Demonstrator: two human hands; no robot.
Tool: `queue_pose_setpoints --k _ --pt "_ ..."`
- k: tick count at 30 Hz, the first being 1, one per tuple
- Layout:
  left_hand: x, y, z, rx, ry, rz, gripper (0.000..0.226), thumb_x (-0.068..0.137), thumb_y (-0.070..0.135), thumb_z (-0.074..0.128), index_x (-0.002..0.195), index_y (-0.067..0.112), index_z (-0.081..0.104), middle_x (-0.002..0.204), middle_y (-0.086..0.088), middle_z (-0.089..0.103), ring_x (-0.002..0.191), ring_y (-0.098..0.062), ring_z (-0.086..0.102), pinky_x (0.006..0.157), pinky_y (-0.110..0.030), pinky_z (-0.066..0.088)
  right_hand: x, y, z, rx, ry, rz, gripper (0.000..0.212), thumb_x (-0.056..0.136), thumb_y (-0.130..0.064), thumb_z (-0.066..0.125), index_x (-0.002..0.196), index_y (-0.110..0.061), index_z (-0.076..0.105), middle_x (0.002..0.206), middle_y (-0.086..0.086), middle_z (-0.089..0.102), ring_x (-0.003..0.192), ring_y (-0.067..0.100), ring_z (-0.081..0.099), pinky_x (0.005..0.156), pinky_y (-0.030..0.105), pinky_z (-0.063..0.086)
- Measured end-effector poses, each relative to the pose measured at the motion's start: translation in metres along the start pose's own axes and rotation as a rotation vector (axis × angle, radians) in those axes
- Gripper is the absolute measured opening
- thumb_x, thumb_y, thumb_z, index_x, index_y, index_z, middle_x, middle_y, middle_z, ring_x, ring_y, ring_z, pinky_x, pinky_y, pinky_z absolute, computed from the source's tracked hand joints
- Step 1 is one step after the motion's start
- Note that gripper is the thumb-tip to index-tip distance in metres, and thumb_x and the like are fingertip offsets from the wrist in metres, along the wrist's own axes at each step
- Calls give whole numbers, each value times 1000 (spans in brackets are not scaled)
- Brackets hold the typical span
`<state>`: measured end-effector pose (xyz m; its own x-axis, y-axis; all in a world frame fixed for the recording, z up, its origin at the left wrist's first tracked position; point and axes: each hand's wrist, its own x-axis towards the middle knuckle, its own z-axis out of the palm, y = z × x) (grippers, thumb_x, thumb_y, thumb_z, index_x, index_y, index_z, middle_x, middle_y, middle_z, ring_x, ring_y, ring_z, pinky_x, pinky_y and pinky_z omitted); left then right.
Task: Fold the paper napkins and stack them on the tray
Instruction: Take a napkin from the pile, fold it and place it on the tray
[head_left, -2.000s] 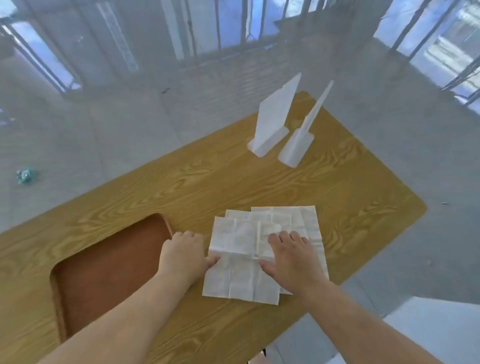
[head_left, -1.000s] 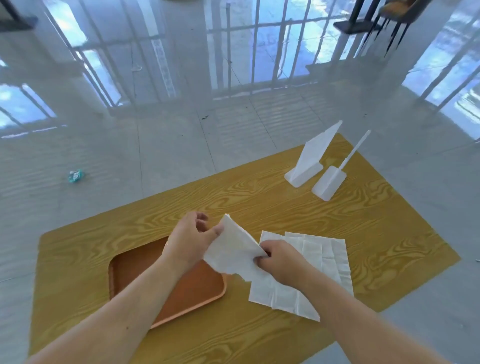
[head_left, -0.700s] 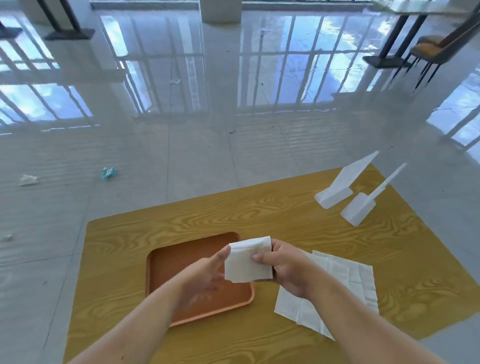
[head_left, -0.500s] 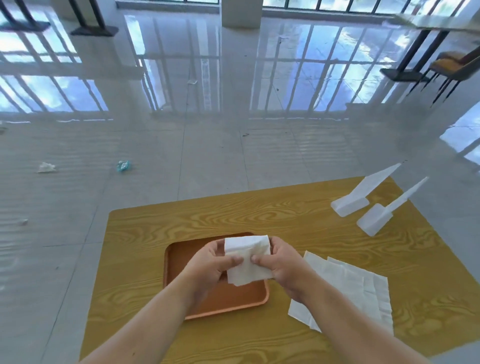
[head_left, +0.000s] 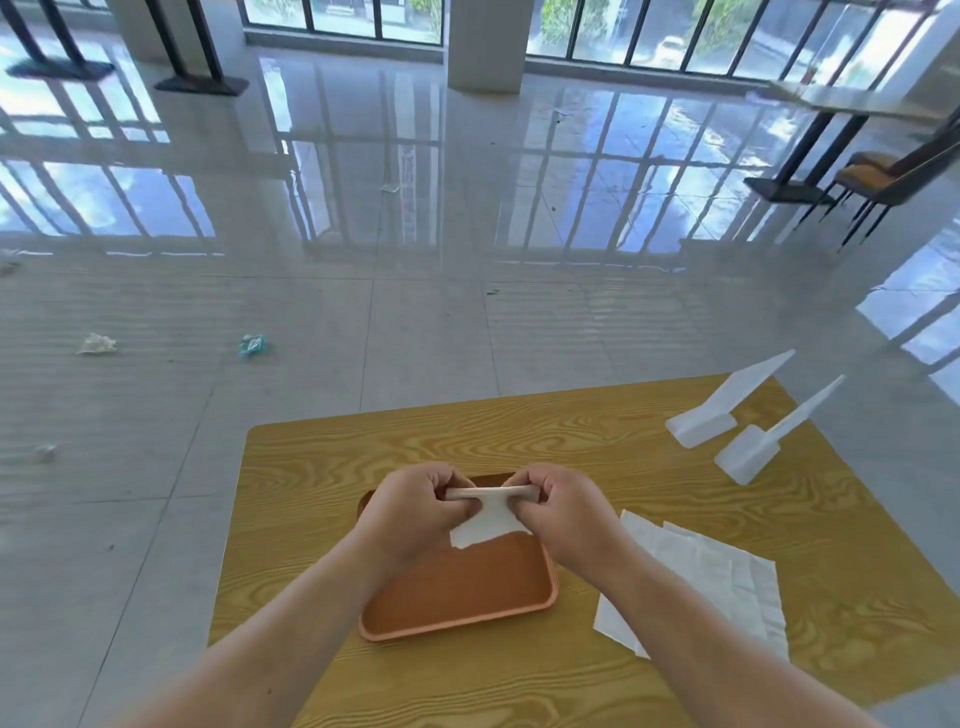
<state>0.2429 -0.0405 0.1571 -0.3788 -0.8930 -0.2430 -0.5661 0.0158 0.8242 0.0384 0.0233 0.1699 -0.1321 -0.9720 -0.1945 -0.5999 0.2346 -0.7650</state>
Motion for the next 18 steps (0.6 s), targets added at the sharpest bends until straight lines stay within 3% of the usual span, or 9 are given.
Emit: queue_pose_setpoints --k 3,5,7,11,13,15,18 --pt "6 8 -1 173 84 139 10 79 48 78 79 42 70 93 15 65 92 0 56 76 -26 43 1 -2 -11 -176 80 -89 4 92 -33 70 90 -35 73 102 -8 64 98 4 48 76 19 39" --pt "10 15 -2 59 13 121 20 79 50 80 93 39 72 103 12 71 99 -10 62 82 -34 48 5 -4 -24 -12 4 -60 5 90 -33 73 86 -32 75 99 -3 72 85 -7 54 70 12 45" --pt "12 23 3 -182 -109 48 18 84 41 81 100 37 75 99 6 81 91 -13 73 79 -37 55 10 -4 -40 242 -96 16 7 88 -35 73 85 -29 75 85 3 77 70 0 62 64 19 48" --pt "20 40 23 -519 -96 -121 25 79 36 85 101 23 81 103 -7 83 95 -26 79 80 -40 62 25 9 -61 720 -126 150 16 91 -27 76 99 -14 78 96 9 81 87 22 74 86 42 60" --pt "26 49 34 -638 -62 -194 30 76 37 89 99 19 83 106 -13 82 95 -31 79 75 -39 64 31 21 -66 808 -191 225 19 96 -25 73 109 -11 78 107 14 81 95 29 76 94 50 59" --pt "30 55 42 -672 -46 -226 30 77 37 90 100 19 83 107 -16 82 98 -35 79 82 -47 64 36 32 -66 813 -278 278 21 100 -26 69 113 -12 78 110 16 81 102 34 76 96 55 58" --pt "36 59 53 -689 1 -273 30 88 35 82 105 10 81 107 -17 81 99 -37 78 87 -51 62 47 44 -67 810 -344 308 21 102 -27 66 115 -15 77 112 12 81 106 32 76 93 53 60"
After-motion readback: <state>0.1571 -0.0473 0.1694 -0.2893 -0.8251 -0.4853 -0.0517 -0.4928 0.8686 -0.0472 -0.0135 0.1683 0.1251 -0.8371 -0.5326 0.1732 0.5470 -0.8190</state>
